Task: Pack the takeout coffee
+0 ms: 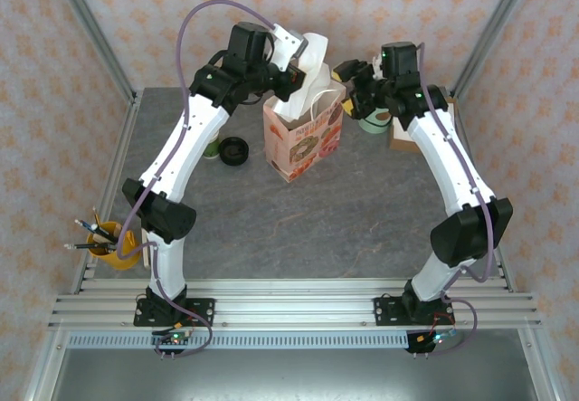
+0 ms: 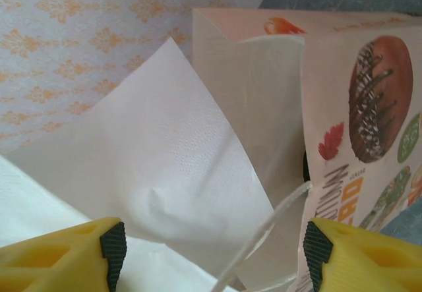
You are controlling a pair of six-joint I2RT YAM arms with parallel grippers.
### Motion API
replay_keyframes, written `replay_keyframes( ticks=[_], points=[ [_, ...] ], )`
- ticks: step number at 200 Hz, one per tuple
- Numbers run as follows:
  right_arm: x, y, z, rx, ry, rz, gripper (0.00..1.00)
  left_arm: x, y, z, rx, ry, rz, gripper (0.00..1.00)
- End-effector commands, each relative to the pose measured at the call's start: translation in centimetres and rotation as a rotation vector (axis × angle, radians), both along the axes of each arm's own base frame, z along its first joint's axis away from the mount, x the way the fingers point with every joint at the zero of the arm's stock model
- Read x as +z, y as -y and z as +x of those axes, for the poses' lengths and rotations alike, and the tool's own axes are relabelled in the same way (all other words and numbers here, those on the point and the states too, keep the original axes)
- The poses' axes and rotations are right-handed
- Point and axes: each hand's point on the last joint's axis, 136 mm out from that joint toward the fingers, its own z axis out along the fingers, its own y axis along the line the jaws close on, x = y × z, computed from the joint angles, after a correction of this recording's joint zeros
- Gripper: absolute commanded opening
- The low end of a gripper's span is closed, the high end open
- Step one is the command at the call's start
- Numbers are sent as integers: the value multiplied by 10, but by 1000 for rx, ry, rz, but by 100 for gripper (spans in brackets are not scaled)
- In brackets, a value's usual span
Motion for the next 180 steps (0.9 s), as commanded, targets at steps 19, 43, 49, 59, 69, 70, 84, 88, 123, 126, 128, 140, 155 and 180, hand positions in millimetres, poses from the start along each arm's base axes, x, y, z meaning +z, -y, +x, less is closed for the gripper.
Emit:
replay_keyframes(
  ticks=[19, 43, 49, 59, 69, 70, 84, 88, 123, 126, 128, 140, 155, 180],
  points=[
    [16, -21, -9, 79, 30, 65, 66, 3, 4, 5, -7, 12, -32, 0],
    [14, -24, -9, 93, 24, 75, 55, 2, 9, 0, -34, -13, -60, 0],
    [14, -24, -8, 91, 24, 73, 50, 1, 11, -1, -39, -27, -73, 0],
    [13, -23, -8, 86, 26, 67, 42, -1, 13, -6, -57, -48, -90, 0],
    [13, -23, -8, 85, 28, 61, 35, -2, 18, -13, -95, -66, -108, 0],
    [12, -23, -8, 84, 27, 60, 34, -1, 18, -14, -99, -66, -110, 0],
    [12, -21, -9, 79, 28, 49, 24, -10, 19, -18, -119, -88, -105, 0],
    [11, -21, -10, 79, 27, 48, 22, -13, 19, -19, -121, -91, -97, 0],
    [8, -20, -11, 80, 22, 43, 5, -39, 18, -14, -121, -118, -40, 0],
    [8, -20, -11, 81, 22, 42, 4, -41, 17, -13, -119, -119, -36, 0],
    [8, -20, -11, 81, 21, 42, 2, -41, 17, -13, -117, -118, -34, 0],
    [9, -20, -10, 82, 26, 41, 0, -44, 16, -9, -113, -108, -20, 0],
    [9, -20, -10, 85, 29, 39, 0, -43, 10, -4, -102, -85, -3, 0],
    [7, -21, -10, 91, 22, 29, 0, -39, -12, 13, -68, -79, -20, 0]
  ],
)
